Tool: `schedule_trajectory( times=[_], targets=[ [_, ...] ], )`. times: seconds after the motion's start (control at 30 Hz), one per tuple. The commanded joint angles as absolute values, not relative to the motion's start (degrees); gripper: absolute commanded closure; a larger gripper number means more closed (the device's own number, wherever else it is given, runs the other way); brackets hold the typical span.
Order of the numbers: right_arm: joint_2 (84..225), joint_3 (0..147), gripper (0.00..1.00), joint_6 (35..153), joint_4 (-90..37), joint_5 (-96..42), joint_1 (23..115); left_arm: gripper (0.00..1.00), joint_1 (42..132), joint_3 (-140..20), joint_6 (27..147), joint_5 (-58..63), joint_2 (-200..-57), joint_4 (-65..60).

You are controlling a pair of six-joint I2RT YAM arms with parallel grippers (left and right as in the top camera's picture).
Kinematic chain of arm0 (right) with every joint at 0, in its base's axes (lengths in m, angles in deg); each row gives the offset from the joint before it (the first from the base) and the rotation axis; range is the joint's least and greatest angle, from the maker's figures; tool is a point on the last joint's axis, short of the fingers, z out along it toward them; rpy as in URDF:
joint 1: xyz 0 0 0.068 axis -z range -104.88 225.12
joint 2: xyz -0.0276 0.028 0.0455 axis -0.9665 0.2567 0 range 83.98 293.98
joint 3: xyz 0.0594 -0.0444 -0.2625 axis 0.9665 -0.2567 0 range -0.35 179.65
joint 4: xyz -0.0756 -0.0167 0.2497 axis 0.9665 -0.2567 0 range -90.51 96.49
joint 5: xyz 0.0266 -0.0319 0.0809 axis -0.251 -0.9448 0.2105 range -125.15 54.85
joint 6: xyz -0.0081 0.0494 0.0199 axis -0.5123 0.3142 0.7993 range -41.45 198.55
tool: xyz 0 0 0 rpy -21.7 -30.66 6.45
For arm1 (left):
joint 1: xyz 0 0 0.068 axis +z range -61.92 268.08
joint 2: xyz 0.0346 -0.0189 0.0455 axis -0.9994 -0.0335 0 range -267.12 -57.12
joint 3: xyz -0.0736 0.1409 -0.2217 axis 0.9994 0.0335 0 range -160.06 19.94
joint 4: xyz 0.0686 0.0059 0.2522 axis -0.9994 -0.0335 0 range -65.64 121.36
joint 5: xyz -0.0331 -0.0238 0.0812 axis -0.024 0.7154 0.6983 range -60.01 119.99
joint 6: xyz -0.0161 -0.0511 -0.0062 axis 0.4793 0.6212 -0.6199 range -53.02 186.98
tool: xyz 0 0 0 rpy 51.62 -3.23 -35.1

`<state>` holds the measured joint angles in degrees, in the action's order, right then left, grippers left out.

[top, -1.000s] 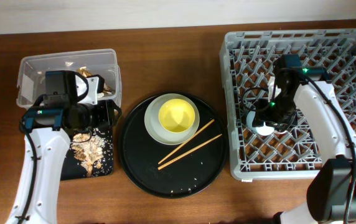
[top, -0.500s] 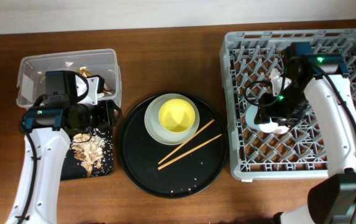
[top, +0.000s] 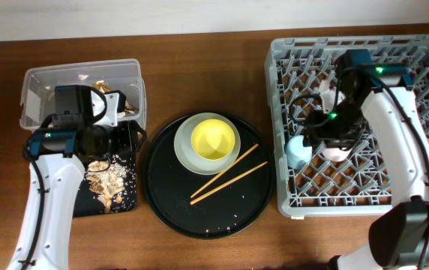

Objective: Sort waste into correct bins and load items into the dishwasher rack
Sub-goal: 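Place the light-blue cup upside down in the rack with right gripper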

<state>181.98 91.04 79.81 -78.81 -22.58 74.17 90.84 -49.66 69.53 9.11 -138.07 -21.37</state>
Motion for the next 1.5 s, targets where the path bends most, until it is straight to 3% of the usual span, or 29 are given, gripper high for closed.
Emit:
schedule_trajectory(
  times=[0.0, 0.23, 0.47, 1.13, 1.27, 1.37, 1.4, 1.43, 1.47],
  targets=[
    [182.17, 89.45, 0.78, 80.13, -78.57, -21.26, 69.67, 0.46, 90.97, -50.01, 68.42, 9.46, -137.39, -21.33],
    [182.20, 79.59, 0.81, 83.52, -62.35, -22.27, 65.91, 0.46, 90.97, -50.01, 68.44, 9.46, -137.39, -21.53],
    [182.94, 75.57, 0.87, 85.03, -58.81, -24.35, 64.21, 0.46, 90.97, -50.01, 68.42, 9.46, -137.39, -21.88],
    [182.92, 75.18, 0.87, 83.06, -64.82, -18.44, 64.23, 0.46, 90.97, -50.01, 68.42, 9.48, -137.39, -21.88],
    [181.37, 78.19, 0.73, 83.13, -64.89, -19.32, 64.27, 0.43, 90.97, -50.01, 68.42, 9.48, -137.39, -21.88],
    [179.79, 86.10, 0.69, 84.00, -67.16, -26.27, 64.25, 0.43, 90.97, -50.01, 68.42, 9.98, -137.39, -21.85],
    [179.79, 88.38, 0.63, 83.96, -66.37, -26.34, 64.25, 0.42, 90.97, -50.01, 68.42, 10.81, -137.39, -21.85],
    [179.79, 89.27, 0.39, 83.92, -63.90, -24.00, 64.25, 0.39, 90.97, -50.01, 68.42, 11.01, -137.39, -21.85],
    [179.92, 89.23, 0.22, 83.39, -59.14, -16.28, 64.25, 0.39, 90.97, -50.01, 68.44, 12.56, -137.39, -21.90]
  ],
)
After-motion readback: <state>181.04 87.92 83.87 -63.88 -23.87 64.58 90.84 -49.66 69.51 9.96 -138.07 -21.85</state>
